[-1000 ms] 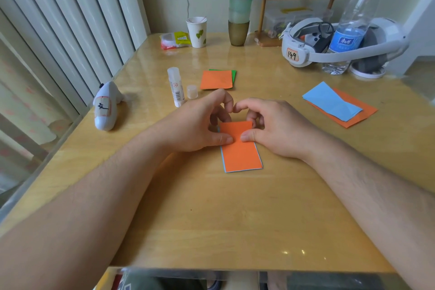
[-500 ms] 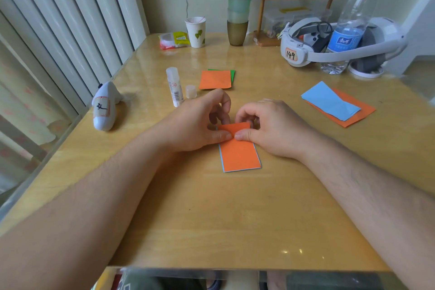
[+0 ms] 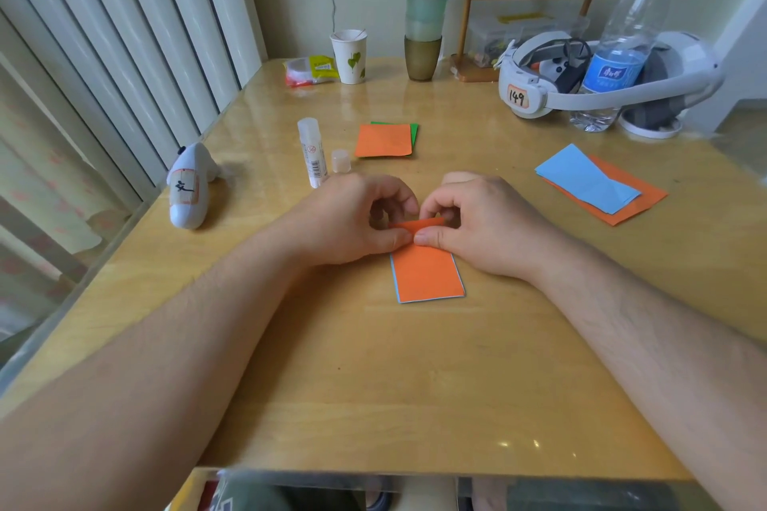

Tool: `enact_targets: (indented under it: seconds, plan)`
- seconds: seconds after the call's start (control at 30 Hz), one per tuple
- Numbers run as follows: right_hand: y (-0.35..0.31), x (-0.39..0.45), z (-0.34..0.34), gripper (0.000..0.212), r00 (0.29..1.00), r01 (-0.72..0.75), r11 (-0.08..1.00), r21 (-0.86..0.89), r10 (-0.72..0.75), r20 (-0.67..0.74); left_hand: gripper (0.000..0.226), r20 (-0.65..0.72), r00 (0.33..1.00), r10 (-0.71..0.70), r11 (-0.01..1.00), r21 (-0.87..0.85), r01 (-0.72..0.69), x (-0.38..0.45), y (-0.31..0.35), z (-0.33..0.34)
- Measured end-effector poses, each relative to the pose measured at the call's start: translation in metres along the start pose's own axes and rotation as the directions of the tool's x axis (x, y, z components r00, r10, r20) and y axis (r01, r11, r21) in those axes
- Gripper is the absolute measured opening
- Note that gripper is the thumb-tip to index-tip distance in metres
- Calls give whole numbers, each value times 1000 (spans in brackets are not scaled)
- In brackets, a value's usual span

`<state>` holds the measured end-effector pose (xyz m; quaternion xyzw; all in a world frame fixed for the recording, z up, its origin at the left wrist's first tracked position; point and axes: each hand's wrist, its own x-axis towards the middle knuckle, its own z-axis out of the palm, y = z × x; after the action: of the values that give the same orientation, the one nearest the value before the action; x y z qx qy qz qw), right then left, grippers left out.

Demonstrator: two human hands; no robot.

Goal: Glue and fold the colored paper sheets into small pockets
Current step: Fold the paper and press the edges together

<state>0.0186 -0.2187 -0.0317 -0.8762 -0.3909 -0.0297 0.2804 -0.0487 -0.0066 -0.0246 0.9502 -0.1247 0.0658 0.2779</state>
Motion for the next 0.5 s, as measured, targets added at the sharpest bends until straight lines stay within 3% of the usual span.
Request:
enact_targets:
  seconds: [0.2, 0.5]
  plan:
    - [-1, 0, 1, 17, 1000, 1, 1000, -8, -1, -9, 16, -9, 1000, 3, 999, 50, -3, 1, 1, 0]
    - [8, -2, -6, 14, 999, -40, 999, -31, 40, -9, 18, -15, 1000, -11, 995, 99, 13, -1, -10, -7]
